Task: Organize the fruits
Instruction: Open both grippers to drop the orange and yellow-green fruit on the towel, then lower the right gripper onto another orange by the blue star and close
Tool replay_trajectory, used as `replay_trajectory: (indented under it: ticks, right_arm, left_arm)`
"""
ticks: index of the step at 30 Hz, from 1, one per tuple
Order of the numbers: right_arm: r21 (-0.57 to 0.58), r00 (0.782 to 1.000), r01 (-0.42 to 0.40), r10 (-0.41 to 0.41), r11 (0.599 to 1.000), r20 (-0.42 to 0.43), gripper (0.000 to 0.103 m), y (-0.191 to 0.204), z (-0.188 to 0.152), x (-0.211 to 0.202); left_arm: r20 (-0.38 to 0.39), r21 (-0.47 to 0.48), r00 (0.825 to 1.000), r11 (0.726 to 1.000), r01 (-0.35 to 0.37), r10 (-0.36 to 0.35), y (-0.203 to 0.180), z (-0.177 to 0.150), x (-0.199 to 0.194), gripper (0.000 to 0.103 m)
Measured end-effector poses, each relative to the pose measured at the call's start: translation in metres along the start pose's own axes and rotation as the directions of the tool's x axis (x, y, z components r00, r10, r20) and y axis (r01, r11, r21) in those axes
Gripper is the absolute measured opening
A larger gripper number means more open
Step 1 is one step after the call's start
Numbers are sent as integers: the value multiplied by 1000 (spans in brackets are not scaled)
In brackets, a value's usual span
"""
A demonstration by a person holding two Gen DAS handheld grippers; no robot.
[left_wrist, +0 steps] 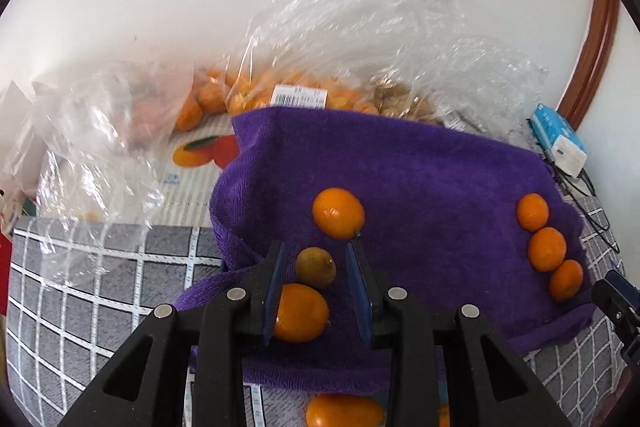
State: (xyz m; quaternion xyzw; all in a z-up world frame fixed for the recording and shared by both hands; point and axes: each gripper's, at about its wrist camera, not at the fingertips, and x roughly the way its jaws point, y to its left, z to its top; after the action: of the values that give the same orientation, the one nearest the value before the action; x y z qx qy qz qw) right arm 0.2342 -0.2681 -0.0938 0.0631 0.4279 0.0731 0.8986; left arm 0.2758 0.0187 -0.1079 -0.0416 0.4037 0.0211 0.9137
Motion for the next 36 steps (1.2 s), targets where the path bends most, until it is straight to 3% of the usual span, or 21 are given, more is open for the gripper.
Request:
replay_trajectory:
  ticks: [5,9,12,20,26,31,36]
  right_arm:
    - [-32,996,71,-69,997,65,62,13,-1,-25]
    - [-22,992,89,-87,996,92,62,21,-6,-34]
    - [7,995,77,-78,997,63,62,26,-16,-33]
    - [-69,999,1,-4,998,-47,62,55,-44,-18]
    - [-118,996,-55,46,992,-71,62,84,-57,-12]
    - [-163,994,-71,57,984,-92,62,109,-64,-2]
    - [-151,991,-93,78,984,-106,62,119,-70,6]
  left_arm:
    - [82,45,997,999,-16,12,1,-11,-45,46]
    - [97,72,995,997,-28,21,10,-31,-66,47]
    - [109,54,992,996,-72,66,26,-51,-73,47]
    - [41,-37,994,994,-99,101,80,-96,-73,47]
    - [7,-111,998,992,-58,59,112,-117,-71,47]
    - [11,-173,999,984,-35,38,118,-125,-72,48]
    - [2,-158,999,987,-42,43,115,-128,-71,52]
